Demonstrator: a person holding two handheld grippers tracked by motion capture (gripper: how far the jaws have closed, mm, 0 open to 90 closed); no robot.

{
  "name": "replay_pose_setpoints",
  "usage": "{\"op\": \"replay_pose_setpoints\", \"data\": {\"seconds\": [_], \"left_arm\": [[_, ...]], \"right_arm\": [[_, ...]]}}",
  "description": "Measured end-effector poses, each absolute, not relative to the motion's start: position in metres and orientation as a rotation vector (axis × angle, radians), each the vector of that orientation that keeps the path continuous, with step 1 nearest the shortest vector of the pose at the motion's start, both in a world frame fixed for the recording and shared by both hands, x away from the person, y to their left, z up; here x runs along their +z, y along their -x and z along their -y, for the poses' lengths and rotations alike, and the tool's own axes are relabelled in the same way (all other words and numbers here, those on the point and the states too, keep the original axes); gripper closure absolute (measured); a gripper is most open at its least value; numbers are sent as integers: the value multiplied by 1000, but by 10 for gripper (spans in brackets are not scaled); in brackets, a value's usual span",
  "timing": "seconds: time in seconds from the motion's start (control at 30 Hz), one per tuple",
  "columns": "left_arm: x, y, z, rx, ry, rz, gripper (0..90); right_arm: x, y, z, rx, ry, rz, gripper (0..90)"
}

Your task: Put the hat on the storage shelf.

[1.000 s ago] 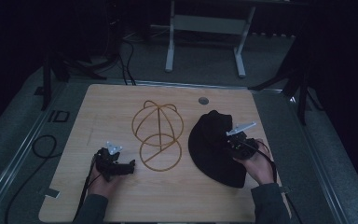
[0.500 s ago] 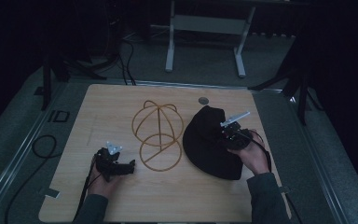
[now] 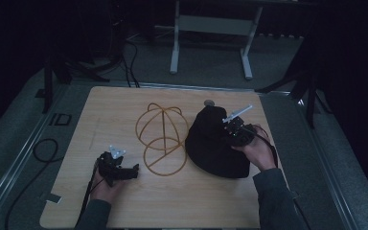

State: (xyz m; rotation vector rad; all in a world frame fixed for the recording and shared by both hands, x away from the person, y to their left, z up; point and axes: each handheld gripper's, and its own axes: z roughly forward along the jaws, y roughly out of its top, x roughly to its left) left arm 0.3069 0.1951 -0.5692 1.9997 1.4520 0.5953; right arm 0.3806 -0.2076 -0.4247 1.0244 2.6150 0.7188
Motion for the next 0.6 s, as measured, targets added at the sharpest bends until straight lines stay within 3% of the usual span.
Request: {"op": "replay_pose_setpoints", "data": {"seconds": [0.6], "left_arm": [[-569, -307, -195, 596, -2000, -1452, 3]], "right_arm": [[-399, -393, 204, 695, -1009, -2637, 878]]}}
